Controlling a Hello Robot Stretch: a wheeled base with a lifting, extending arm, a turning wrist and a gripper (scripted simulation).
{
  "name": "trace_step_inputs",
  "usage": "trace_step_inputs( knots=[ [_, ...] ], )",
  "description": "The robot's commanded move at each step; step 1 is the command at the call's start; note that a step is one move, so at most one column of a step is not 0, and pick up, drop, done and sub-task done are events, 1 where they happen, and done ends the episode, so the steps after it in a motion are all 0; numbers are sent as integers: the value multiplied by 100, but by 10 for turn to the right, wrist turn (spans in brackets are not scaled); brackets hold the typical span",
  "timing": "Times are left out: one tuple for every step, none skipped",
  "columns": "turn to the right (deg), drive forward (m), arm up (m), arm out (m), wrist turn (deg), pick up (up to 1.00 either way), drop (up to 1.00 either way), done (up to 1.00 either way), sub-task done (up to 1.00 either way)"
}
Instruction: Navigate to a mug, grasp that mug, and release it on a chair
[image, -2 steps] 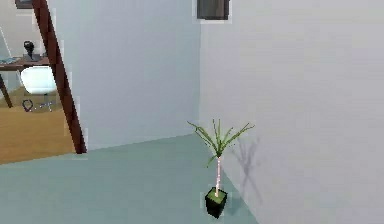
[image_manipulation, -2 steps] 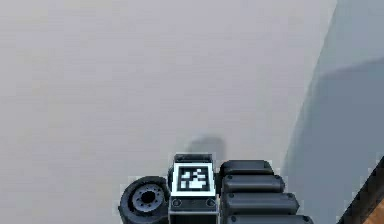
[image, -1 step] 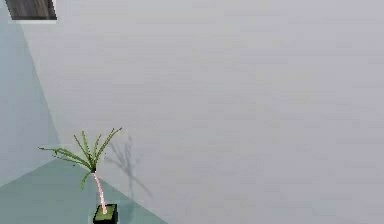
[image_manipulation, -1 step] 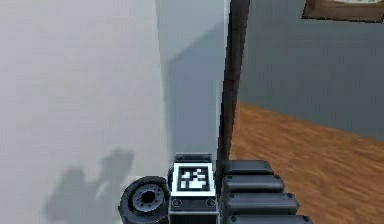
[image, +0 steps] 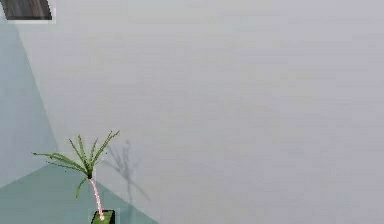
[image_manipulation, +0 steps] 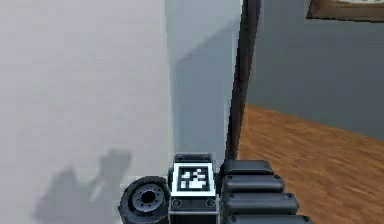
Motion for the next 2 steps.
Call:
trace_step_inputs(
  knots=[
    [-450,0,0,0,0,0,0,0,0],
    [-390,0,0,0,0,0,0,0,0]
  ],
)
